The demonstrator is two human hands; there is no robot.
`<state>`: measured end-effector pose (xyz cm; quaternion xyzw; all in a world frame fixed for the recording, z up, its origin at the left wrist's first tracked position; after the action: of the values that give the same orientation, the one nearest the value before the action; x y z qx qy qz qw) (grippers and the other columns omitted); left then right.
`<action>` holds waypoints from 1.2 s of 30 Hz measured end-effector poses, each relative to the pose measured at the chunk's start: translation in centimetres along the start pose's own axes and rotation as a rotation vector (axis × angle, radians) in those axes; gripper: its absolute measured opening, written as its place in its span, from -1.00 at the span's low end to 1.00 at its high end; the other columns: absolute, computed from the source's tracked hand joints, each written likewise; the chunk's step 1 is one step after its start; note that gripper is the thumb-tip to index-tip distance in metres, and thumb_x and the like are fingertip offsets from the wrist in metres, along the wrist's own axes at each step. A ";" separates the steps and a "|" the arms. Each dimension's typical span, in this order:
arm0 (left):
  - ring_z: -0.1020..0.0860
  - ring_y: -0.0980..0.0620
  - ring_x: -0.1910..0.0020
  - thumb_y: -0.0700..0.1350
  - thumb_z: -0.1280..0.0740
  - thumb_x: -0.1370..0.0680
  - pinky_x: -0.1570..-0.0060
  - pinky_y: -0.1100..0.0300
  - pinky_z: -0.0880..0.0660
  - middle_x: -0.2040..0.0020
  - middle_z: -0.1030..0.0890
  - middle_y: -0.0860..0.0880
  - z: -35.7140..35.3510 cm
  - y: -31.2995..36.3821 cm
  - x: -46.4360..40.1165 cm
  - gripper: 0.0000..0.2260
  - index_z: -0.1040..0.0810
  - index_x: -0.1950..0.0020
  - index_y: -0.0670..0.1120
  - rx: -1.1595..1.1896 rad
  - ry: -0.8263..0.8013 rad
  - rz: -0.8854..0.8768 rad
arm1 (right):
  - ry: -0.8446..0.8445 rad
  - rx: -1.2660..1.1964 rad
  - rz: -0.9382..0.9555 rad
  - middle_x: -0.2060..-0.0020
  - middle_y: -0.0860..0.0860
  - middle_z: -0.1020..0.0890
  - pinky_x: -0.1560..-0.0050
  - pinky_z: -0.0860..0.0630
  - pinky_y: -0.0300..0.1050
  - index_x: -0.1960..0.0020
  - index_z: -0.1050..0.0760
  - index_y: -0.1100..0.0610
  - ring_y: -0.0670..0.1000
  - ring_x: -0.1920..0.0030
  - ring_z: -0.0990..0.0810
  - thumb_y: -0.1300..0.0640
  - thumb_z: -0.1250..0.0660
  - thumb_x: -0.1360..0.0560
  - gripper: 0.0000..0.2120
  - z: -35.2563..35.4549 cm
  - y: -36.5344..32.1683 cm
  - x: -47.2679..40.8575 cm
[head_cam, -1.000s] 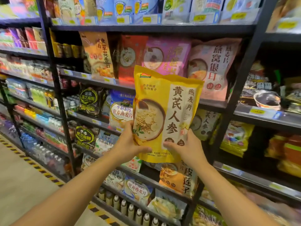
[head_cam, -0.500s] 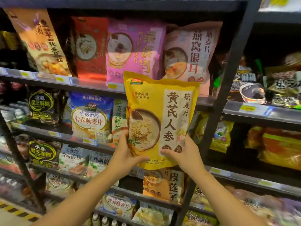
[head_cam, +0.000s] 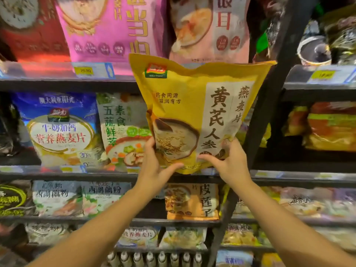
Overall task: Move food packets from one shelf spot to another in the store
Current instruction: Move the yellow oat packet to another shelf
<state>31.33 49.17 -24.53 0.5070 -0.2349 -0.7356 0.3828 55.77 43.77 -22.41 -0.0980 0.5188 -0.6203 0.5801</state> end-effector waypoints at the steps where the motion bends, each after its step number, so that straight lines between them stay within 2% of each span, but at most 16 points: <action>1: -0.38 0.16 -0.45 0.21 -0.60 -0.37 -0.40 0.25 -0.39 -0.43 -0.36 0.11 -0.6 -0.6 -0.3 -0.10 -0.11 -0.53 0.16 0.007 -0.010 -0.022 | 0.036 0.027 0.006 -0.17 0.02 -0.60 -0.14 -0.51 -0.22 -0.32 -0.41 0.05 -0.05 -0.20 -0.56 -0.44 -0.51 -0.21 -0.13 0.0 0.6 0.0; 3: -0.38 0.23 -0.41 0.16 -0.62 -0.38 -0.36 0.37 -0.37 -0.36 -0.35 0.18 -1.8 -1.6 -1.3 -0.11 -0.12 -0.52 0.15 -0.002 -0.008 -0.061 | 0.106 0.048 -0.004 -0.17 0.05 -0.59 -0.14 -0.49 -0.24 -0.34 -0.42 0.13 -0.04 -0.20 -0.55 -0.32 -0.57 -0.26 -0.16 0.0 1.9 -0.1; 4: -0.38 0.21 -0.41 0.15 -0.63 -0.38 -0.38 0.33 -0.38 -0.36 -0.35 0.18 -2.3 -2.0 -1.8 -0.11 -0.12 -0.51 0.17 -0.007 -0.001 -0.077 | 0.131 0.045 -0.013 -0.17 0.06 -0.59 -0.16 -0.49 -0.24 -0.34 -0.43 0.14 -0.03 -0.20 -0.56 -0.23 -0.62 -0.29 -0.21 -0.2 2.5 -0.2; 7: -0.39 0.04 -0.45 0.08 -0.63 -0.40 -0.43 -0.03 -0.43 -0.43 -0.36 0.01 -3.8 -3.3 -3.3 -0.15 -0.13 -0.49 0.21 0.014 0.007 -0.109 | 0.221 0.010 -0.009 -0.12 0.02 -0.60 -0.06 -0.42 -0.53 -0.30 -0.43 0.11 -0.26 -0.10 -0.55 -0.03 -0.68 -0.33 -0.32 -0.9 3.7 -0.5; 9: -0.38 -0.01 -0.46 0.01 -0.63 -0.42 -0.42 -0.10 -0.44 -0.44 -0.36 -0.06 -4.8 -4.1 -3.8 -0.14 -0.11 -0.50 0.16 0.013 0.006 -0.124 | 0.275 -0.029 0.004 -0.10 -0.08 -0.61 -0.04 -0.42 -0.57 -0.30 -0.42 0.08 -0.38 -0.11 -0.55 0.06 -0.68 -0.36 -0.36 -1.4 4.4 -0.5; 13: -0.35 -0.08 -0.48 -0.04 -0.61 -0.44 -0.42 -0.11 -0.43 -0.46 -0.34 -0.13 -6.8 -5.1 -4.3 -0.10 -0.09 -0.57 -0.08 -0.027 -0.012 -0.121 | 0.288 0.011 -0.034 -0.29 0.07 -0.57 -0.33 -0.51 -0.12 -0.44 -0.38 0.16 0.01 -0.33 -0.54 0.06 -0.64 -0.40 -0.28 -2.6 5.9 -0.9; 14: -0.34 -0.09 -0.49 -0.05 -0.61 -0.44 -0.43 -0.10 -0.42 -0.47 -0.34 -0.14 -7.2 -5.2 -4.4 -0.10 -0.09 -0.58 -0.10 -0.042 -0.013 -0.124 | 0.293 0.018 -0.043 -0.32 0.08 -0.55 -0.35 -0.50 -0.12 -0.46 -0.36 0.17 0.04 -0.36 -0.52 0.08 -0.63 -0.42 -0.27 -2.8 6.5 -1.1; 17: -0.31 -0.06 -0.49 -0.09 -0.61 -0.44 -0.46 0.01 -0.38 -0.48 -0.32 -0.14 -8.1 -5.2 -4.9 -0.08 -0.09 -0.60 -0.15 -0.076 -0.009 -0.135 | 0.301 0.003 -0.080 -0.37 0.11 -0.51 -0.17 -0.42 -0.53 -0.47 -0.32 0.21 0.03 -0.39 -0.49 0.13 -0.61 -0.44 -0.28 -3.2 8.0 -1.2; 18: -0.31 -0.04 -0.47 -0.10 -0.61 -0.43 -0.45 0.09 -0.37 -0.46 -0.32 -0.13 -8.3 -5.2 -5.1 -0.09 -0.11 -0.59 -0.15 -0.081 -0.010 -0.141 | 0.301 0.000 -0.092 -0.38 0.11 -0.50 -0.14 -0.42 -0.57 -0.47 -0.31 0.22 0.04 -0.40 -0.48 0.14 -0.60 -0.45 -0.28 -3.3 8.5 -1.3; 19: -0.32 -0.01 -0.45 -0.12 -0.61 -0.43 -0.42 0.17 -0.36 -0.44 -0.34 -0.11 -8.5 -5.1 -5.4 -0.12 -0.14 -0.58 -0.16 -0.086 -0.012 -0.144 | 0.295 0.011 -0.107 -0.38 0.12 -0.49 -0.22 -0.45 -0.49 -0.47 -0.31 0.23 0.05 -0.41 -0.46 0.15 -0.60 -0.45 -0.29 -3.3 8.8 -1.4; 20: -0.34 0.02 -0.42 -0.14 -0.61 -0.42 -0.37 0.24 -0.35 -0.41 -0.36 -0.11 -8.7 -5.1 -5.6 -0.16 -0.19 -0.55 -0.16 -0.092 -0.016 -0.145 | 0.289 0.040 -0.123 -0.39 0.12 -0.47 -0.35 -0.48 -0.29 -0.46 -0.32 0.24 0.06 -0.43 -0.43 0.16 -0.59 -0.45 -0.30 -3.4 9.1 -1.6; 22: -0.39 0.02 -0.34 -0.16 -0.62 -0.42 -0.32 0.22 -0.41 -0.33 -0.42 -0.10 -9.1 -5.4 -6.2 -0.28 -0.27 -0.42 -0.14 -0.094 -0.032 -0.117 | 0.285 0.099 -0.152 -0.42 0.15 -0.39 -0.53 -0.35 -0.01 -0.48 -0.30 0.26 0.10 -0.49 -0.33 0.19 -0.57 -0.45 -0.29 -3.3 9.4 -1.7; 24: -0.43 -0.01 -0.34 -0.14 -0.61 -0.43 -0.30 0.14 -0.46 -0.30 -0.45 -0.09 -9.6 -6.1 -6.6 -0.36 -0.28 -0.33 -0.10 -0.102 -0.065 -0.057 | 0.268 0.121 -0.182 -0.48 0.18 -0.31 -0.60 -0.20 0.03 -0.53 -0.21 0.29 0.13 -0.56 -0.22 0.18 -0.57 -0.46 -0.21 -3.5 9.7 -1.9; 27: -0.44 -0.06 -0.37 -0.10 -0.61 -0.45 -0.29 0.18 -0.41 -0.32 -0.45 -0.11 -10.5 -6.7 -7.1 -0.37 -0.28 -0.33 -0.13 -0.146 -0.118 0.001 | 0.213 0.162 -0.224 -0.57 0.19 -0.20 -0.62 -0.09 -0.01 -0.61 -0.08 0.31 0.15 -0.63 -0.07 0.07 -0.56 -0.49 -0.08 -4.0 9.9 -2.5; 32: -0.47 -0.16 -0.32 -0.10 -0.60 -0.46 -0.23 0.07 -0.48 -0.29 -0.46 -0.19 -11.4 -6.7 -8.1 -0.40 -0.29 -0.30 -0.21 -0.309 -0.204 0.129 | 0.146 0.118 -0.356 -0.44 0.16 -0.36 -0.51 -0.36 0.15 -0.49 -0.24 0.25 0.15 -0.51 -0.30 0.07 -0.61 -0.44 -0.20 -4.6 11.2 -3.8; 36: -0.48 -0.22 -0.32 -0.09 -0.53 -0.54 -0.26 -0.07 -0.51 -0.29 -0.48 -0.24 -11.8 -6.7 -8.9 -0.48 -0.33 -0.31 -0.26 -0.369 -0.264 0.256 | 0.108 0.105 -0.470 -0.41 0.13 -0.41 -0.47 -0.40 0.21 -0.45 -0.28 0.21 0.17 -0.48 -0.38 0.10 -0.63 -0.41 -0.23 -5.2 12.2 -5.2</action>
<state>41.78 60.74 -28.82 0.2946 -0.2069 -0.7714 0.5248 61.11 53.36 -31.43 -0.1525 0.4788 -0.7687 0.3956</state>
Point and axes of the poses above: each hand's wrist, its own x-axis away from the middle knuckle, its own z-axis out of the back of the hand, y = z × x, the point moved 8 cm from there along -x, towards the middle knuckle
